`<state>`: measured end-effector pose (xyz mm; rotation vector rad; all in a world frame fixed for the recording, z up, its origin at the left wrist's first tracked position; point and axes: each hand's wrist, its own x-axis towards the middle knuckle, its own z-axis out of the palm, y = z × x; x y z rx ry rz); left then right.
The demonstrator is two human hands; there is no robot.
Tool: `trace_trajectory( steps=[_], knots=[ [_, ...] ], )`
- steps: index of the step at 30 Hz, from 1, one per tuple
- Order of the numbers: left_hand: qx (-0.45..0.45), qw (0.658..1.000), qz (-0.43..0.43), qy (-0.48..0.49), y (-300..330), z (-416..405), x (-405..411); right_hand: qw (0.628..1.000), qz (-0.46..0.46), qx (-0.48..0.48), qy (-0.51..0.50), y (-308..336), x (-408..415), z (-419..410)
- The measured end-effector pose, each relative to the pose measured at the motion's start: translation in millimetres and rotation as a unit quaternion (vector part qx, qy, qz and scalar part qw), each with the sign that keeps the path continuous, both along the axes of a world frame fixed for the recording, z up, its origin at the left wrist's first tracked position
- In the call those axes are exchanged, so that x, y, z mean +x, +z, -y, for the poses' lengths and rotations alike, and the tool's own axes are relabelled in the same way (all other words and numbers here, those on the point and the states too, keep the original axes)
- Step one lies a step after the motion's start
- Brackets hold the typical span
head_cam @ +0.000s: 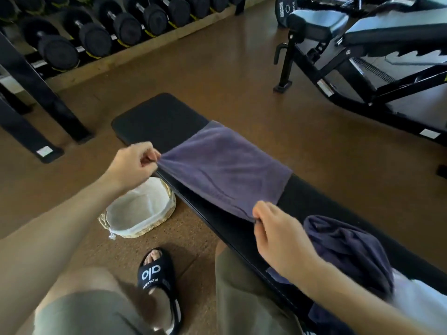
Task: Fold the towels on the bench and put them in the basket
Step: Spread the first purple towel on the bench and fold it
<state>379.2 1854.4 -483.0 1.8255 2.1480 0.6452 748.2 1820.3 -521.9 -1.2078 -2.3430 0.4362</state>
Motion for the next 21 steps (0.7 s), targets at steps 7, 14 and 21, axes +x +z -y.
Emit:
trace_trajectory(
  steps=[7, 14, 21],
  knots=[
    [-0.113, 0.991, -0.067, -0.024, -60, 45, -24, 0.996, 0.085, 0.008, 0.023, -39, -23, 48],
    [-0.239, 0.954, -0.182, -0.017, -49, 30, -3, 0.969, 0.085, -0.204, 0.112, -13, -19, 24],
    [-0.135, 0.968, -0.151, -0.151, -17, 46, 120, 0.977, 0.116, -0.131, -0.119, -3, 3, -130]
  ],
)
